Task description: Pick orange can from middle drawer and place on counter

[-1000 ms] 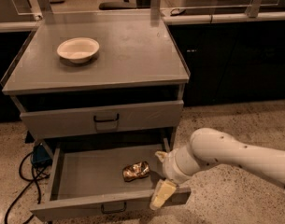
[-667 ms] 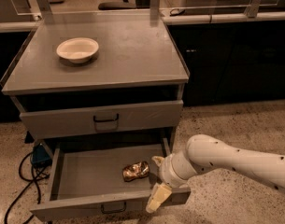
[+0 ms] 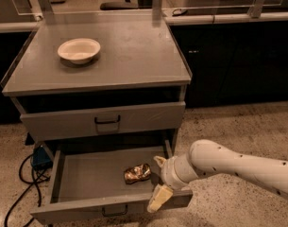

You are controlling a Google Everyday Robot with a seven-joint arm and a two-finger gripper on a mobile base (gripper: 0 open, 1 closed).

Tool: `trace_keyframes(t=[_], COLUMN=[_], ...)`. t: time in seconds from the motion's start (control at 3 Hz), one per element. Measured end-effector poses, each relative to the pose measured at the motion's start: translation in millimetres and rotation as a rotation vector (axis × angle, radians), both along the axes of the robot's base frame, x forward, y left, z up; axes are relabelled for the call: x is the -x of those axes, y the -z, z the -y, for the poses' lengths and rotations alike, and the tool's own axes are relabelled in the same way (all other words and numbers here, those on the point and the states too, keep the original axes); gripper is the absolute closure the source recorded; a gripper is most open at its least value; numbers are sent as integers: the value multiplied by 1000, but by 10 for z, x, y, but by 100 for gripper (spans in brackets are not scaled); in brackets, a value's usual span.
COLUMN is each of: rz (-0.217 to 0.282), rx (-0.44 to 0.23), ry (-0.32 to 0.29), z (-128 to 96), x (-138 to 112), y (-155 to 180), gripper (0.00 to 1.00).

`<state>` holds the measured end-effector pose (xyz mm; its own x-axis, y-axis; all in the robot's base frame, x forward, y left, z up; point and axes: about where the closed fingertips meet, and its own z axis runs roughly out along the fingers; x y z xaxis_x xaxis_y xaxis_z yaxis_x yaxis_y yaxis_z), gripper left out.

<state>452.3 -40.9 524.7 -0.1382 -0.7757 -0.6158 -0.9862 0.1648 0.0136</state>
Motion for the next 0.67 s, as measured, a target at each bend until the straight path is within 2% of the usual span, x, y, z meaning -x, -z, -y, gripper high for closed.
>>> trace_keyframes(t=[0.33,0.67], rz=[95,113], rx=[-66,-129], ry=[11,22], z=[-117,-293], x=[-366,-664], y=[115,225], gripper=[0,0])
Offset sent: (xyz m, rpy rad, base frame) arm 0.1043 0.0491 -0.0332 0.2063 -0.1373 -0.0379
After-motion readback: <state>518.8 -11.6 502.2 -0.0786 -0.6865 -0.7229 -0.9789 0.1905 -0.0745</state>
